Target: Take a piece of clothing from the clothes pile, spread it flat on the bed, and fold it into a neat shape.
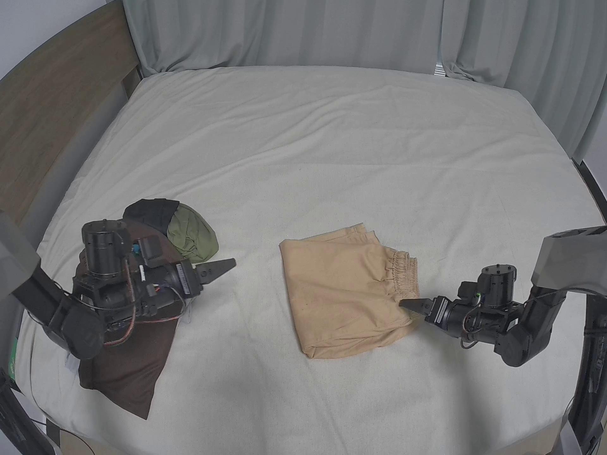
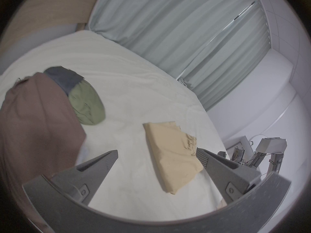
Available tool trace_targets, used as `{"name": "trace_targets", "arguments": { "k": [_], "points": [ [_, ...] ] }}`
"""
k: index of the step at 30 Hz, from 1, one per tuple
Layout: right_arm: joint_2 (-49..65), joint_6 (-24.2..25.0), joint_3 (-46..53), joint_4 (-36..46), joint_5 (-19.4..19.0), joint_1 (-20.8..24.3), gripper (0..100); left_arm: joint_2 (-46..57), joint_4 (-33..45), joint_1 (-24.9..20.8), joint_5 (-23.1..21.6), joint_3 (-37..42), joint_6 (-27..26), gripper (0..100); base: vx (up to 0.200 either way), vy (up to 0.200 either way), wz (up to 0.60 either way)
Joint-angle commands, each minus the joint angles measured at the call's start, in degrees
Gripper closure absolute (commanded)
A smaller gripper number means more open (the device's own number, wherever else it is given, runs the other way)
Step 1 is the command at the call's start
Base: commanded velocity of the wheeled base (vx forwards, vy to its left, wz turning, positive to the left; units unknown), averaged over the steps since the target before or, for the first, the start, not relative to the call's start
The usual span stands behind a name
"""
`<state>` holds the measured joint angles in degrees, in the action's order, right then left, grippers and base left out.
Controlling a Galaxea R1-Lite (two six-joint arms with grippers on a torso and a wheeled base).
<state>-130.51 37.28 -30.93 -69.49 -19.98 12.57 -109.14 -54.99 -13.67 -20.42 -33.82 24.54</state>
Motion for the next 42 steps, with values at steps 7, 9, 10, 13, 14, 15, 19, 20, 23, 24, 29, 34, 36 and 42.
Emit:
{"name": "trace_targets", "arguments": {
  "k": [7,9,10,13,14,15,19,20,23,24,29,34,36,42],
  "points": [
    [-7.0,7.9,-9.3,0.5,0.1,5.0,0,3.5,-3.9,8.4,-2.1,3.1,-2.6,0,0.000,0.000,0.00],
    [-7.8,8.0,-10.6,0.6,0.1,5.6,0,3.8,-4.0,9.0,-2.5,3.3,-2.5,0,0.000,0.000,0.00],
    [-8.6,8.1,-12.4,0.8,0.2,6.7,0,4.1,-4.1,10.1,-3.2,3.7,-2.6,0,0.000,0.000,0.00],
    [-8.9,8.2,-13.8,0.8,0.2,8.0,0,4.1,-4.4,11.6,-3.9,4.5,-2.6,0,0.000,0.000,0.00],
    [-9.1,8.4,-14.2,0.8,0.2,8.2,0,4.1,-4.6,11.7,-4.0,4.6,-2.6,0,0.000,0.000,0.00],
    [-9.7,8.9,-15.0,0.8,0.3,8.3,0,4.1,-5.2,12.3,-4.1,5.1,-2.6,0,0.000,0.000,0.00],
    [-10.1,9.2,-15.6,0.6,2.3,8.3,100,3.8,-7.2,13.2,-4.4,6.1,-2.6,0,0.000,0.000,0.00],
    [-10.3,9.2,-15.5,0.1,2.3,8.3,100,3.8,-7.7,13.3,-4.7,6.5,-2.6,0,0.000,0.000,0.00],
    [-10.2,9.3,-15.1,0.1,2.2,8.3,100,3.4,-8.8,13.8,-5.0,7.0,-2.6,0,0.000,0.000,0.00],
    [-10.1,9.4,-15.0,0.1,2.2,8.3,100,3.3,-9.3,13.8,-5.0,7.3,-2.6,0,0.000,0.000,0.00],
    [-7.6,10.6,-12.7,-3.8,2.1,9.6,100,3.0,-11.6,13.8,-5.1,9.1,-2.6,0,0.000,0.000,0.00],
    [-1.9,11.3,-10.5,-6.6,1.7,11.6,100,3.0,-13.8,13.5,-5.5,11.0,-2.6,0,0.000,0.000,0.00],
    [1.1,11.7,-10.6,-6.6,1.6,12.2,100,3.1,-14.1,13.4,-5.7,11.1,-2.6,0,0.000,0.000,0.00],
    [7.8,12.6,-10.5,-6.1,-1.6,13.1,100,3.1,-14.6,13.4,-5.9,11.9,-2.6,0,0.000,0.000,0.00]
  ]
}}
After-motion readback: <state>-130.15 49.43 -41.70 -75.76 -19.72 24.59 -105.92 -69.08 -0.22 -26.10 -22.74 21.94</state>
